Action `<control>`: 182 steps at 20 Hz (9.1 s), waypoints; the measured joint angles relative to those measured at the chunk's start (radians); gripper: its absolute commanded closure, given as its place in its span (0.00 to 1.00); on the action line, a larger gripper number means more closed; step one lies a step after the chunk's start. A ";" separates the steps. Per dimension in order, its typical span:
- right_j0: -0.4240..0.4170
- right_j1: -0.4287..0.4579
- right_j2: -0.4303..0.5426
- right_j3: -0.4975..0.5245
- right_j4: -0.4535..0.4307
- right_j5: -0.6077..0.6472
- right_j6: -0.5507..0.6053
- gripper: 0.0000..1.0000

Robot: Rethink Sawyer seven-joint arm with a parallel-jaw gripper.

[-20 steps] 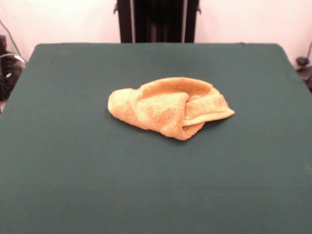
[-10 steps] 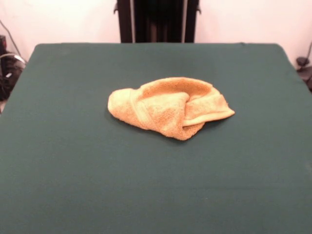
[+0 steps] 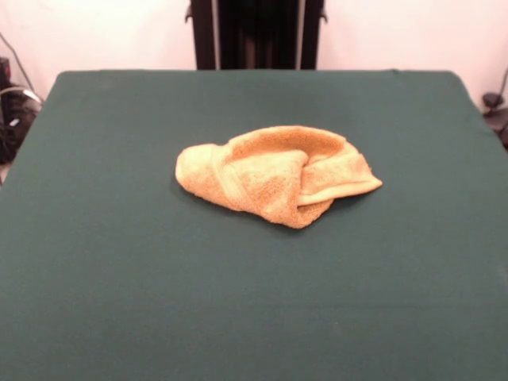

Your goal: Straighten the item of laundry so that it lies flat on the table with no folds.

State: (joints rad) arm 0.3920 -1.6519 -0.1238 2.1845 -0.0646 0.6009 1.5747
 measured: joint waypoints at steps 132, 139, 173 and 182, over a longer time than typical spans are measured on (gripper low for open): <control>-0.375 0.716 0.020 -0.180 0.121 -0.121 0.000 0.00; -0.445 0.812 0.073 -0.093 0.121 -0.328 0.000 0.00; -0.431 0.796 0.082 0.123 0.080 -0.373 0.000 0.00; -0.406 0.788 0.082 0.012 0.079 -0.250 0.000 0.00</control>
State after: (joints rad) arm -0.0145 -0.8643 -0.0423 2.1966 0.0148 0.3511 1.5747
